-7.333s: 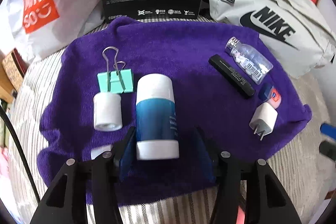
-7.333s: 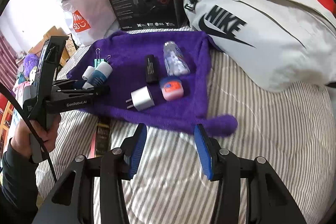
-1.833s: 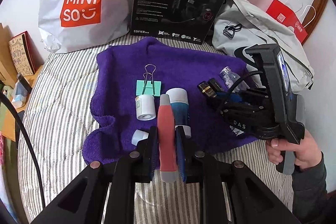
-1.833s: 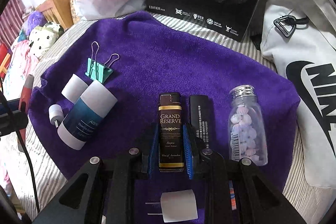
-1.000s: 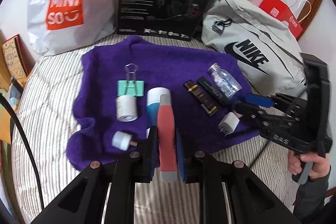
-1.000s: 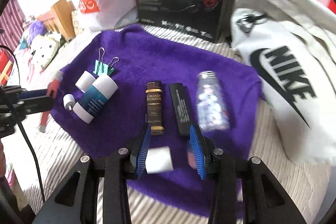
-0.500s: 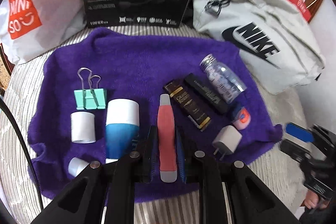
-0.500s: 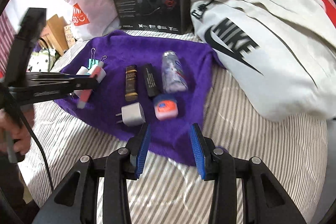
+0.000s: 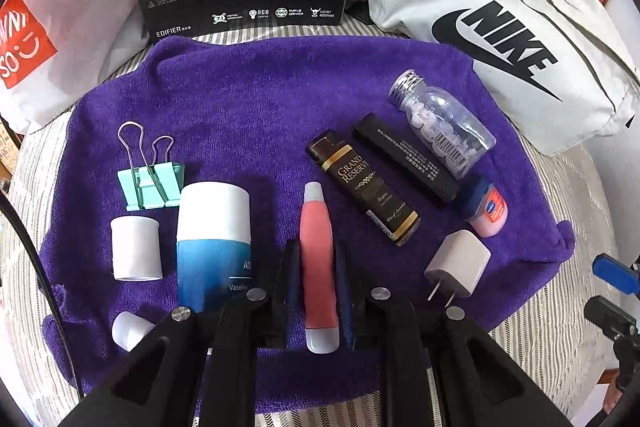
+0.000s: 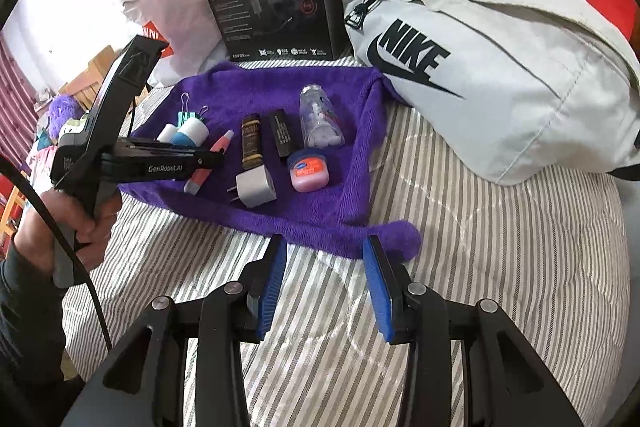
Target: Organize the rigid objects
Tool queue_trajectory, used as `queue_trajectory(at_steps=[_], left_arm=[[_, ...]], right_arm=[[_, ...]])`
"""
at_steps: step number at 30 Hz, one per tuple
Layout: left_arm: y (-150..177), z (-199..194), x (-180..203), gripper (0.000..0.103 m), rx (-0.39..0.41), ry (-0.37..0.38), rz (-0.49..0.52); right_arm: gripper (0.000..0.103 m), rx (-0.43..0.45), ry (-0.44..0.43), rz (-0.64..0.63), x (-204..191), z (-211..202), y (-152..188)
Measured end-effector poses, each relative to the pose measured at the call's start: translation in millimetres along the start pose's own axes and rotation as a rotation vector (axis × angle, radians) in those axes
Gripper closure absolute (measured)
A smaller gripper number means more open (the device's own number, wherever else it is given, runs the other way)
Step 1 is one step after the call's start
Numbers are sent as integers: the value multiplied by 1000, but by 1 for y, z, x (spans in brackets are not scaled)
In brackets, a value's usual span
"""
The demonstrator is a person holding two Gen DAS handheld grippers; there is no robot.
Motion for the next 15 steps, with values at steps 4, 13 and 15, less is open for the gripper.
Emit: queue_trajectory(at_steps=[4,13,15], left_arm=[[2,-1,4,81,0,-9,22],[9,-14,17,69,8,49,39],[10,-28,19,69,31,38,54]], right_arm=[[63,-16,0,-1,-2,1,7],[57,10,15,17,-4,-19,12],[53,26,28,20,-4,-27,13]])
Point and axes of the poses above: each gripper's, at about its wrist camera, not at the fingertips, and z roughly the way its jaws point, x to its right, y to its underside, the point moved 4 cm from there along z, roughly the way its jaws point, and after that the axes turned 11 degrees about x, right-handed, at the moved point
